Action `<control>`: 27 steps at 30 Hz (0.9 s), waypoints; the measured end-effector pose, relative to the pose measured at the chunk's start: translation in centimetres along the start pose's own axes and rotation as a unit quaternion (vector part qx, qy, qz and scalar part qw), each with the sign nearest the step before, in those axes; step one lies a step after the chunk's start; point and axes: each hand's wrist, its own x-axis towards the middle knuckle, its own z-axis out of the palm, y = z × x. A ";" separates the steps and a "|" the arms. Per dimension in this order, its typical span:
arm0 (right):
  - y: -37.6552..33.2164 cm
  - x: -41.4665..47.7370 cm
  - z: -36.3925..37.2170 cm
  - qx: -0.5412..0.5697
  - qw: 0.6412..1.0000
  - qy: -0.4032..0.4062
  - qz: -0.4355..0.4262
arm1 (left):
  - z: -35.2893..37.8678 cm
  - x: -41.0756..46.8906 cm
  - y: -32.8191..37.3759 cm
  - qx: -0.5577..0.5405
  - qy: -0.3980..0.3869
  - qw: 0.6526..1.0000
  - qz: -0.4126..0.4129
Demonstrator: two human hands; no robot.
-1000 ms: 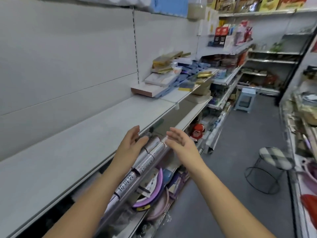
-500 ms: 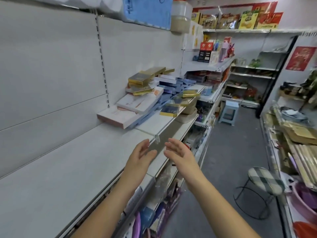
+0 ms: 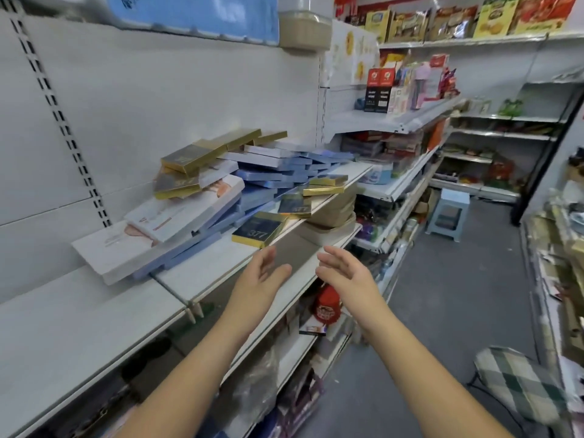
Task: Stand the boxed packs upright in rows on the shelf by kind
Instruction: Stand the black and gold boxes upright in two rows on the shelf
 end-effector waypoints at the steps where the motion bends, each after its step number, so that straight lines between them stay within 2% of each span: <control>1: -0.1 1.1 -1.4 -0.002 1.000 -0.004 0.001 | 1.1 1.0 0.3 0.006 0.002 1.000 0.003; 10: 1.1 11.3 -9.7 0.006 1.000 -0.009 0.014 | 8.4 11.2 1.4 0.055 0.028 0.998 0.018; 15: 2.4 18.6 -13.2 -0.021 0.999 -0.008 0.022 | 11.1 18.5 0.2 0.042 0.044 0.998 0.016; 21: 2.8 28.2 -15.1 -0.090 0.995 -0.038 0.017 | 12.7 26.7 -1.0 0.024 0.088 0.996 0.010; 27: 3.4 36.6 -15.8 -0.087 0.994 -0.068 0.006 | 13.4 31.2 -1.7 0.082 0.135 0.987 -0.014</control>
